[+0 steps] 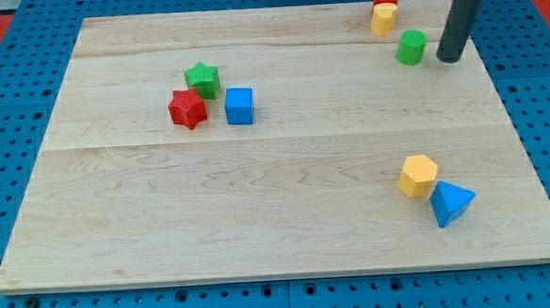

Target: Push the green circle towards the center

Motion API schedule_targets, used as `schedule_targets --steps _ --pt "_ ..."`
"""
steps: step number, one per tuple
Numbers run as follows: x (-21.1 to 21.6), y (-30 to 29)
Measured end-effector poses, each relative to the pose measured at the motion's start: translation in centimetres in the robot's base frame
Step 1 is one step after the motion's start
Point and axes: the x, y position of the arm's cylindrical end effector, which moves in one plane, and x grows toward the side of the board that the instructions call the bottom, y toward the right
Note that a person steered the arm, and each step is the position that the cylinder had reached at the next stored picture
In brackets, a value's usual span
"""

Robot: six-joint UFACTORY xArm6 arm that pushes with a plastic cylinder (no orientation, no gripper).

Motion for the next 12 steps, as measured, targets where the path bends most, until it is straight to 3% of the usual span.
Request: schedule_targets --steps 3,6,9,12 --pt "-3.4 -2.3" --pt "4.2 -12.1" --pt "0.4 -8.8" --pt "-0.1 -14.0"
